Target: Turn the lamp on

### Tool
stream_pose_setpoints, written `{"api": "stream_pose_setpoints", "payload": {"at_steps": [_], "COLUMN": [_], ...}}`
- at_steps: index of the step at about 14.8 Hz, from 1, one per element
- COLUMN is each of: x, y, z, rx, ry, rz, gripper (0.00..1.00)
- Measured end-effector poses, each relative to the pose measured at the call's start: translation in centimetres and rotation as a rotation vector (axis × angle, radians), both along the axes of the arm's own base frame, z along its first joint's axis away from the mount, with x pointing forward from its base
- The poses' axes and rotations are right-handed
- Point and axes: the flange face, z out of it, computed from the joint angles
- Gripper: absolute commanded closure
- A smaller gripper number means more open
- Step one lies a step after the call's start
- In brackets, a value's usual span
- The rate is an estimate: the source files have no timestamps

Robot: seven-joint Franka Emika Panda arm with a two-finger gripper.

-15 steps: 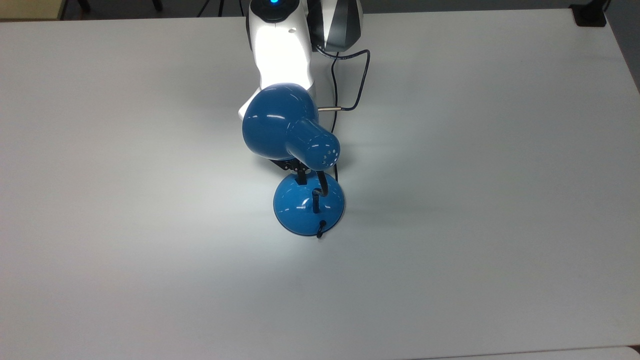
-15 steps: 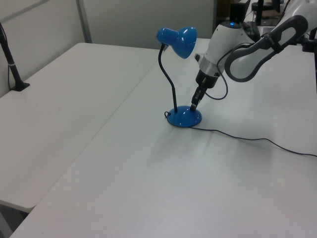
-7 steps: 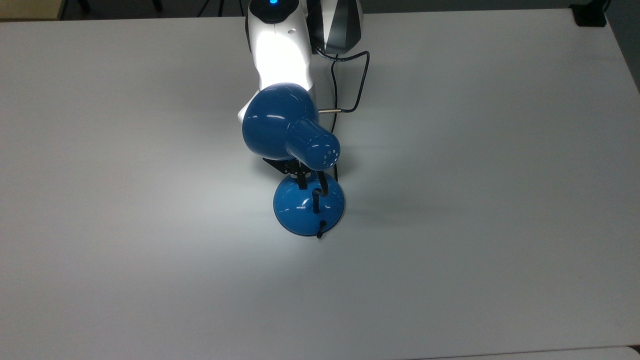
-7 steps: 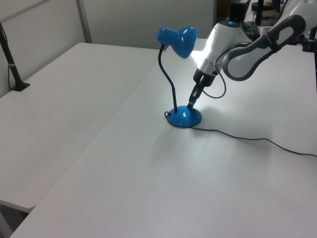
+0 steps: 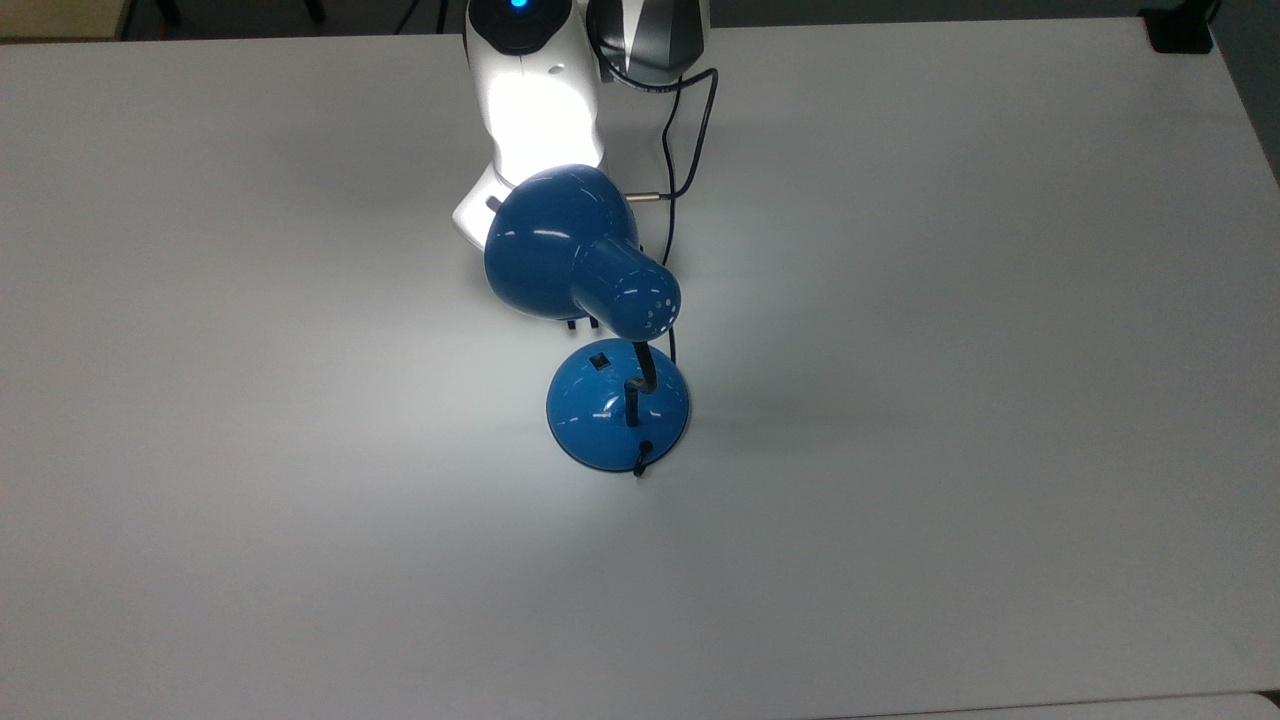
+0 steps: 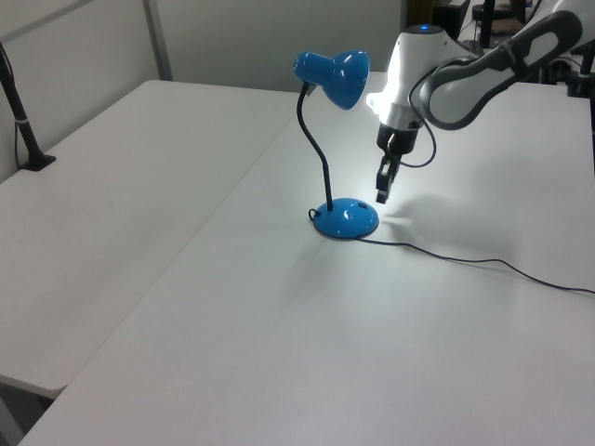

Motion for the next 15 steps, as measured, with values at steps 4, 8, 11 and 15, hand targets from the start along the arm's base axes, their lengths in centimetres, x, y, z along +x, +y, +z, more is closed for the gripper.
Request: {"api": "stream_pose_setpoints", "payload": {"at_steps": [4,8,11,15], "x": [-2.3,-5.0,-6.1,-6.4], "y": [-2.0,-3.9,-6.3,-8.8], "z": [3.0,6.8,11.3,19.0], "rx": [-0.023,-0.092,-0.098,-0.1], "ry": [0.14,0.25,0.265,0.201], "rz": [-0.005,0.0,-0.044,-0.097], "gripper": [0.0,0.0,0.0,0.0]}}
